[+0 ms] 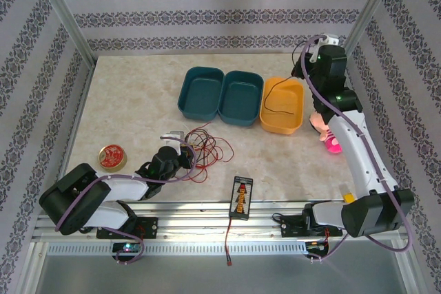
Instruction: Untangle the cables
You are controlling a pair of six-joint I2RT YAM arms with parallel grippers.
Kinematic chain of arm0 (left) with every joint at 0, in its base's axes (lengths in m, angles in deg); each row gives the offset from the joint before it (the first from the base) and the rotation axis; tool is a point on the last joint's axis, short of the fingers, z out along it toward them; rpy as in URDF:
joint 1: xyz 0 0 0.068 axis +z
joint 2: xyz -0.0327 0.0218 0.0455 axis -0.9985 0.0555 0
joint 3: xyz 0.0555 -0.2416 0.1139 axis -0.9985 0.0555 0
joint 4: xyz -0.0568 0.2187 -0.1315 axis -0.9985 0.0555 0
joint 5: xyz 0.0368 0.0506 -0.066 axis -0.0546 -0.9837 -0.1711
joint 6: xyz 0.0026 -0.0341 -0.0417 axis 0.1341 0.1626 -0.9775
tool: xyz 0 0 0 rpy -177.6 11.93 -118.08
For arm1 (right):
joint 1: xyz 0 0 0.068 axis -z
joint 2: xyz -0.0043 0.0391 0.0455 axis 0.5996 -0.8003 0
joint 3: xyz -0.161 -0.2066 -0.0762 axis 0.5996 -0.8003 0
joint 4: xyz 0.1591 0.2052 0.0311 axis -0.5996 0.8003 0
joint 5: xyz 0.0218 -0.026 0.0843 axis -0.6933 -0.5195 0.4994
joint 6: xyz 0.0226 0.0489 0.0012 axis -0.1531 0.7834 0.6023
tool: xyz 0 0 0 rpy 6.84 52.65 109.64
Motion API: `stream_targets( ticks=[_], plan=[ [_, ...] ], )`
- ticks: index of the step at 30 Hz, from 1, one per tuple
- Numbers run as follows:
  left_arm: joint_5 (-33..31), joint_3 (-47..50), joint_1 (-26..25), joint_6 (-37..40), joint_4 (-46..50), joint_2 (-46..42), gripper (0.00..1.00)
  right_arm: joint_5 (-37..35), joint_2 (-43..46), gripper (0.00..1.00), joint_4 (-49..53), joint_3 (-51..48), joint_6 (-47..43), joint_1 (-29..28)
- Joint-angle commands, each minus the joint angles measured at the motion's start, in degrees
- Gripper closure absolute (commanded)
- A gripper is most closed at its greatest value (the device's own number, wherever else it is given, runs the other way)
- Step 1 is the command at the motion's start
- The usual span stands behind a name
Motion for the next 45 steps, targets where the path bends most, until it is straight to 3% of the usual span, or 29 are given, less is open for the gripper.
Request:
stream_targets(
  ticks=[1,6,13,21,28,33,38,45],
  plan=[
    [-0.4,0.1,0.9,1.5,1.5,-1.3,0.95,-1.8,0.5,1.0,-1.7,-2.5,0.6,1.2],
    [-0.7,0.0,0.9,1.6,1.8,-1.5,0.95,-5.1,1.2,1.0,0.5,-5.9,1.2,2.6],
    [-1.4,0.0,0.9,1.8,2.5,-1.7,0.95,0.3,-0.7,1.0,3.8,-9.7,6.0,2.9],
    [-1.5,0.0,0.9,1.9,3.8,-2.8,0.95,10.0,-11.0,1.0,5.6,-8.9,9.2,2.9],
    [-1.4,0.1,0.9,1.9,4.7,-4.1,0.95,12.0,-20.4,1.0,7.1,-4.4,9.7,2.9],
    [-1.5,0.4,0.9,1.8,5.2,-4.7,0.95,11.5,-25.9,0.88,8.5,-2.0,10.2,2.9],
    [-1.9,0.5,0.9,1.9,6.2,-5.4,0.92,8.3,-27.5,0.67,11.0,-0.4,10.0,2.9],
    [-2.2,0.5,0.9,1.9,6.5,-5.6,0.91,4.4,-23.5,0.57,13.2,-0.6,9.9,3.0]
  ],
)
